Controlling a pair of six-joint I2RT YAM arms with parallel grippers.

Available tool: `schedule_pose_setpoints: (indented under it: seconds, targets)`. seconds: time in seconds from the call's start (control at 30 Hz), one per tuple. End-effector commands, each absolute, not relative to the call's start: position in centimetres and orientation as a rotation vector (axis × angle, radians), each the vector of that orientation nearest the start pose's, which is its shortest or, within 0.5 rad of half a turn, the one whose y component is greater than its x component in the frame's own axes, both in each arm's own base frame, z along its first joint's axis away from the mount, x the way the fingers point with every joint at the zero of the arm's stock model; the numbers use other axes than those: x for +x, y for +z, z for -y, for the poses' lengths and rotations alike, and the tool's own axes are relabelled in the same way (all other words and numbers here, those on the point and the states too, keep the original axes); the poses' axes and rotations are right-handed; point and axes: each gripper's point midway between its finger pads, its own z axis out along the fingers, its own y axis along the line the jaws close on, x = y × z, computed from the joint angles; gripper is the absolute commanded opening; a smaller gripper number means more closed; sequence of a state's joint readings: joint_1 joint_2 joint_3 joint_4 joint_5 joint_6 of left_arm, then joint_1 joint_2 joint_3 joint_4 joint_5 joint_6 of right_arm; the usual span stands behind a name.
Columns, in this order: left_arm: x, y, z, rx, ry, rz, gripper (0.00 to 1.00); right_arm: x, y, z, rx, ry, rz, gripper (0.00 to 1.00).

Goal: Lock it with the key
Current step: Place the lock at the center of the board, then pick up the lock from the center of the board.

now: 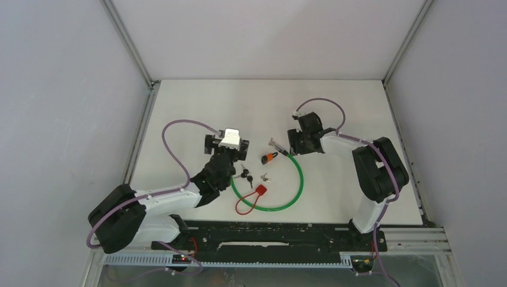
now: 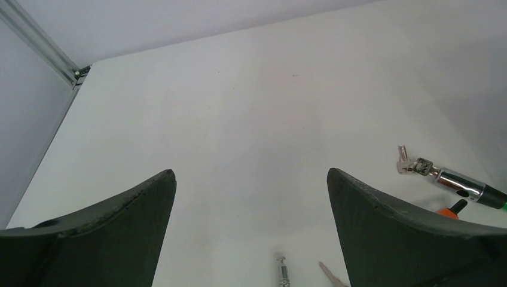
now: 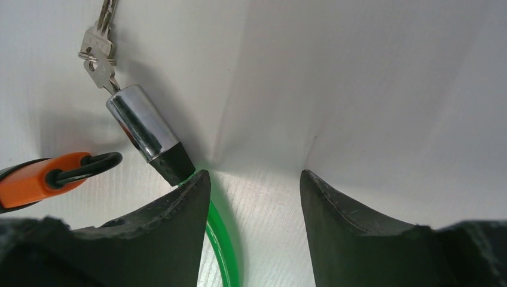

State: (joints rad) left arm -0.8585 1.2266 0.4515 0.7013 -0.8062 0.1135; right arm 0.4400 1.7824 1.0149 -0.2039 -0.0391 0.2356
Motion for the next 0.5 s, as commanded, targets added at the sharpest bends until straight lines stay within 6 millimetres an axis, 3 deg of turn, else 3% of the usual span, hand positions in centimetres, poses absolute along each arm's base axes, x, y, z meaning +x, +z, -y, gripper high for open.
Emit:
schedule_pose_setpoints:
  seconds: [0.0, 0.3, 0.47]
  targets:
    - [32.5, 20.2, 17.5, 0.135, 0.084, -1.574, 1.00, 35.9, 3.8, -19.3, -0.308, 0.300, -2.507, 0.58]
    - [32.6, 20.0, 17.6, 0.148, 0.103, -1.583, 1.00, 34.4, 7.1, -20.6, -0.416, 0.396, -2.421, 0.62]
    - [32.8, 19.9, 17.6, 0.150, 0.114, -1.587, 1.00, 33.9, 5.6, -21.9, -0.498, 0.446, -2.477, 0.62]
